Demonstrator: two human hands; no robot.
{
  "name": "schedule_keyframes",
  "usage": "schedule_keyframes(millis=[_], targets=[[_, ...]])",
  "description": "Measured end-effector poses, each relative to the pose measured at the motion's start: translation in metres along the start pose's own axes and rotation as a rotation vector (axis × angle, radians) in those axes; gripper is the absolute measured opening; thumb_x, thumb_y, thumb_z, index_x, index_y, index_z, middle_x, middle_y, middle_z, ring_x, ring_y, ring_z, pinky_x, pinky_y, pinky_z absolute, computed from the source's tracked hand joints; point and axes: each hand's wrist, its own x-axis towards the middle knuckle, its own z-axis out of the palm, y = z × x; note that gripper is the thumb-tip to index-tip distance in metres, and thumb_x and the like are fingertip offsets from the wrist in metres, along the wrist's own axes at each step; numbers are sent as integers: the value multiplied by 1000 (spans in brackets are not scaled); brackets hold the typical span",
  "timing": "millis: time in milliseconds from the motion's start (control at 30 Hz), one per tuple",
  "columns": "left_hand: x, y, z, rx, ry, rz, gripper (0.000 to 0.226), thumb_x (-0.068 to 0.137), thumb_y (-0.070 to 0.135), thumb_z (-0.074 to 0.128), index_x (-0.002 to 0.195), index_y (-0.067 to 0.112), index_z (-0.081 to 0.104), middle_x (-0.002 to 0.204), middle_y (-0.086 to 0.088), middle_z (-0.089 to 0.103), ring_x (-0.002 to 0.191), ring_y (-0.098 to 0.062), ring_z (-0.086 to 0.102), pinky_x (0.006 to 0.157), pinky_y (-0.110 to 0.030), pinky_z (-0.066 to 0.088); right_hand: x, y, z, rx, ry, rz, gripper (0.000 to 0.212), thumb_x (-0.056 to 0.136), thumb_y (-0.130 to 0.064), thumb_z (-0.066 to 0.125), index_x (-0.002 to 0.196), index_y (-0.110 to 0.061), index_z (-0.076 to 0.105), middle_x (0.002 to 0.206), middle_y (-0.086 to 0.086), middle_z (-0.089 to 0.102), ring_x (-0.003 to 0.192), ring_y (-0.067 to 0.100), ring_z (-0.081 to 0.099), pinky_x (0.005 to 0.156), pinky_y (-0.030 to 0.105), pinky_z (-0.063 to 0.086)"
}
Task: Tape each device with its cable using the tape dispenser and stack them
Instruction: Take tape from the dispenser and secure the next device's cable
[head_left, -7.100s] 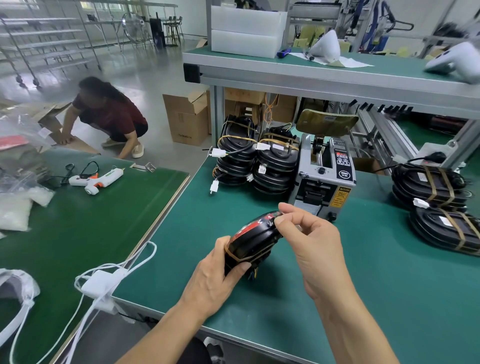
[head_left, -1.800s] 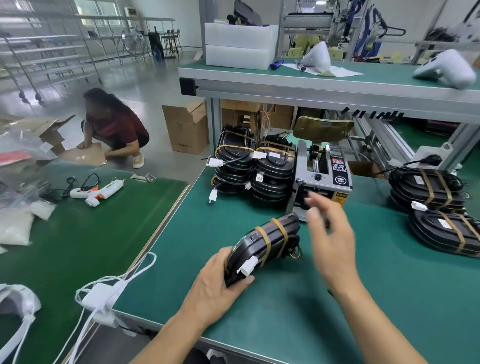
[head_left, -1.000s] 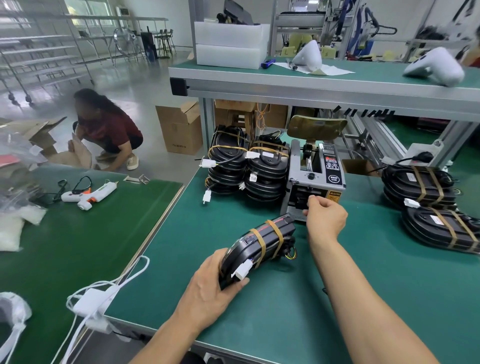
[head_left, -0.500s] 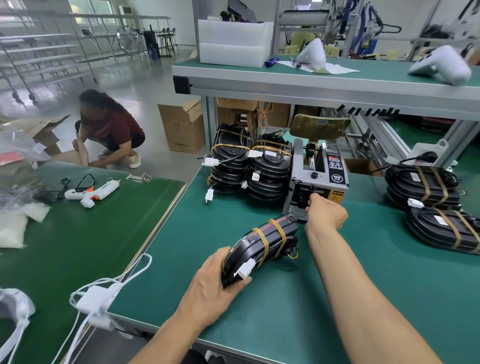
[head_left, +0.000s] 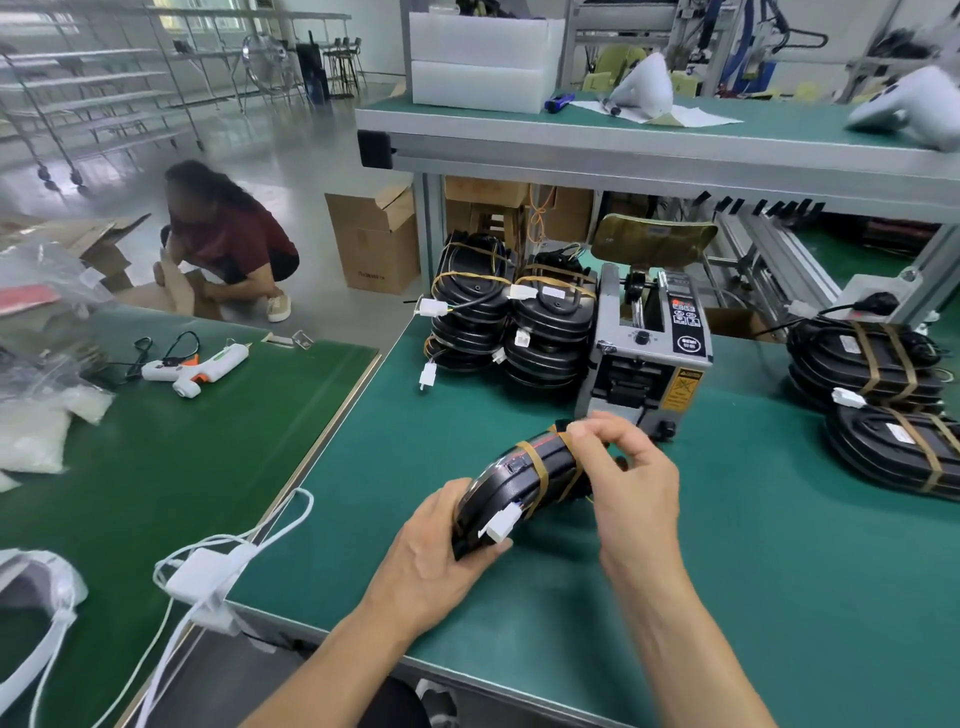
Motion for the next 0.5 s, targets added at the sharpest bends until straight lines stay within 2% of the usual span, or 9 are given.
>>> schedule_keyframes(millis=[33,100,133,200,300,500], targets=[[0,1,0,-5,-1,-4,58,87,61,72,138,39,55,123,18,66,115,-6,63,101,-32,52,-8,-1,2,-63,-56,-31,7,77,-38,78,78,-31,78,119,-12,72,125,10,60,103,32,43],[0,2,0,-17,0,-7,59,87,62,72,138,38,56,122,18,66,115,-7,64,101,-34,52,-16,-4,5,-184,-149,-64,7,81,-35,80,75,-36,77,136,-21,61,145,1,38,109,20,28],[0,3,0,-20,1,-8,60,86,63,72,138,39,56,122,19,66,115,-6,64,101,-34,52,-18,-4,5,-221,-184,-66,12,84,-31,81,75,-38,76,141,-24,56,150,-4,27,109,15,21],[0,3,0,-22,2,-10,61,85,64,72,139,40,55,123,19,66,116,-5,63,102,-34,52,-19,-4,5,-260,-221,-66,17,85,-26,81,75,-38,76,147,-28,47,150,-11,13,110,16,15],[1,1,0,-16,-3,-14,60,85,63,72,139,43,54,123,20,66,116,-5,63,101,-33,52,-19,-3,4,-272,-239,-59,17,86,-25,81,75,-38,78,150,-27,44,149,-16,7,114,22,13],[1,0,1,-16,1,-4,57,87,62,73,137,45,53,122,21,65,115,-5,63,100,-32,53,-19,-4,6,-263,-229,-50,18,86,-25,81,74,-39,78,150,-25,45,149,-16,6,115,23,13]])
